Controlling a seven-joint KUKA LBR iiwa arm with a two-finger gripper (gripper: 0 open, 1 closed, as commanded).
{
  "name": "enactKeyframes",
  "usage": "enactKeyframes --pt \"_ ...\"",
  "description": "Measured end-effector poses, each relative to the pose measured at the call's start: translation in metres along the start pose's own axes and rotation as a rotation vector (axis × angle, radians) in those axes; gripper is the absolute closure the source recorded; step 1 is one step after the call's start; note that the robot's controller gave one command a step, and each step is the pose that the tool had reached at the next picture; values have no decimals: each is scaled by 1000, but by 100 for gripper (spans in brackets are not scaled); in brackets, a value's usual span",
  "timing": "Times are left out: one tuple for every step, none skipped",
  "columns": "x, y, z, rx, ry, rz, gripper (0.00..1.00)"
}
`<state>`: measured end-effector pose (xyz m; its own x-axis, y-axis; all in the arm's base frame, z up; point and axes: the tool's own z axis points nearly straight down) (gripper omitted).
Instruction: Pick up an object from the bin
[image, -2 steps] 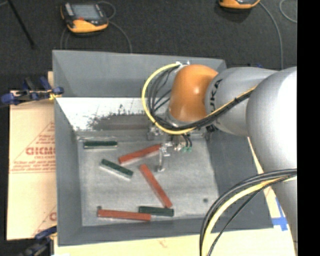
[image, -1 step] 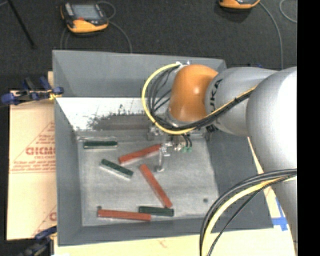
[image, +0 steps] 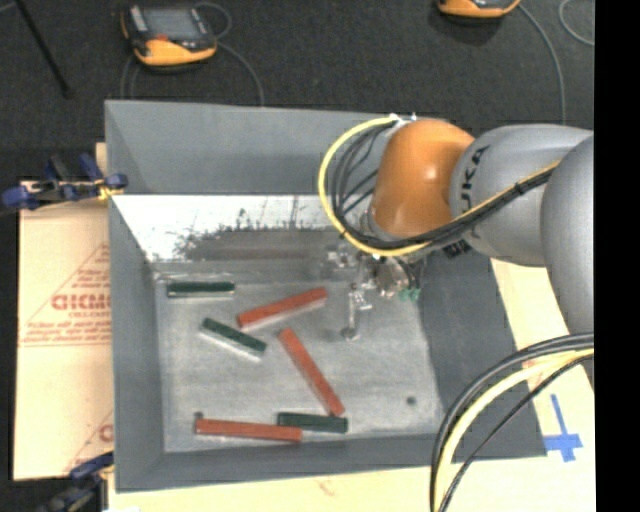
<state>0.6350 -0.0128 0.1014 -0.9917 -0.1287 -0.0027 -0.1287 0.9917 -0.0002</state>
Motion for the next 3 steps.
enactKeyframes --pt "-17 40 29 0 -5 -200 100" --pt "-17 40 29 0 -5 -199 100" --pt "-1 38 -136 3 -10 -223 100"
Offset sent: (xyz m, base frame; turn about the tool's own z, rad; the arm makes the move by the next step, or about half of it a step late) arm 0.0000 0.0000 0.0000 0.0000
